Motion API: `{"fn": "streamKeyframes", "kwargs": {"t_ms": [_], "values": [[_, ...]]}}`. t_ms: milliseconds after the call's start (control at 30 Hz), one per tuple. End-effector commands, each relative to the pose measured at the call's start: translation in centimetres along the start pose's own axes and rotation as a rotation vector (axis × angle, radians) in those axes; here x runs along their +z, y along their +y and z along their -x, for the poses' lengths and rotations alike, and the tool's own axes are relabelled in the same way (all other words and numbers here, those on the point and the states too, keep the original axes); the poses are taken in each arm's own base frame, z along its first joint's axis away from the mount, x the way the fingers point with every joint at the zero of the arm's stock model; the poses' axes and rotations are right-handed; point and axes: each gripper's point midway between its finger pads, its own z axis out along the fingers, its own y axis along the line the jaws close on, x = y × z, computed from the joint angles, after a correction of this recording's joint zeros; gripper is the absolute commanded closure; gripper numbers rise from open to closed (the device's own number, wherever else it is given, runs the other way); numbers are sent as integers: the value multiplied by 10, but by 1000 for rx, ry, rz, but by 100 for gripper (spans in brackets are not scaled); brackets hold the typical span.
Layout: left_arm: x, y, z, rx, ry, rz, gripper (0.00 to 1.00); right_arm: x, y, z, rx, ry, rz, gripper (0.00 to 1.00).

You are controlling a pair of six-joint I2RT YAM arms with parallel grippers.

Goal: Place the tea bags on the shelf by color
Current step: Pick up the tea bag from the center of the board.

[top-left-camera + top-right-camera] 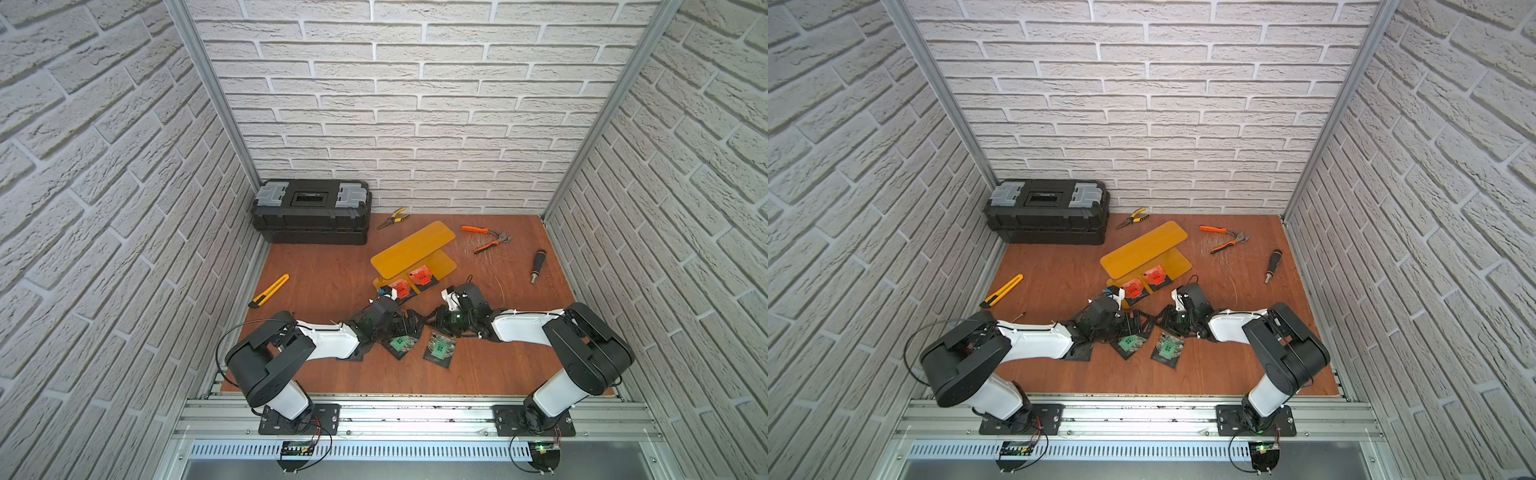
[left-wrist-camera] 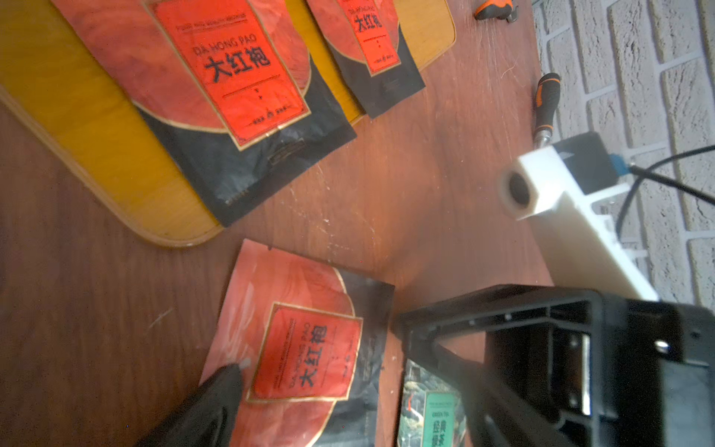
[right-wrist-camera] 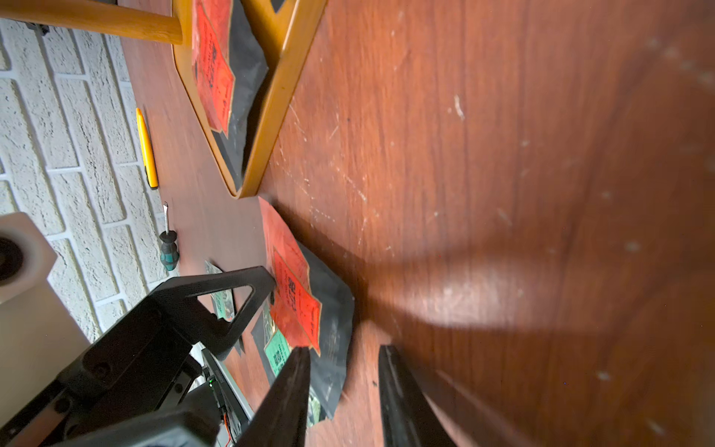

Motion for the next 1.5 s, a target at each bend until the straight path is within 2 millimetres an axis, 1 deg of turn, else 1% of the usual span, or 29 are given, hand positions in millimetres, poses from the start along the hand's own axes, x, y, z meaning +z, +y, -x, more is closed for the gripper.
{"fn": "streamKeyframes", "kwargs": {"t_ms": [0, 300, 500, 867, 933, 1233, 1333, 1467], "values": [[2, 15, -11, -3, 24, 44, 7, 5, 5, -4, 5, 0, 36, 67], [3, 15, -12, -5, 28, 43, 7, 16, 0, -6, 30, 4, 37, 68], [2, 15, -12, -5, 28, 44, 7, 21, 2, -6, 45, 6, 59, 71], [3, 14, -12, -5, 29, 41, 7, 18, 7, -5, 39, -3, 73, 79], [3, 14, -12, -5, 29, 40, 7, 18, 9, -5, 36, -6, 80, 82], [2, 14, -11, -5, 22, 44, 7, 18, 14, -3, 28, -12, 104, 91], [1, 13, -9, -5, 18, 41, 7, 18, 15, -3, 24, -11, 113, 94], [0, 9, -6, -2, 10, 35, 6, 17, 16, -3, 18, -17, 119, 96]]}}
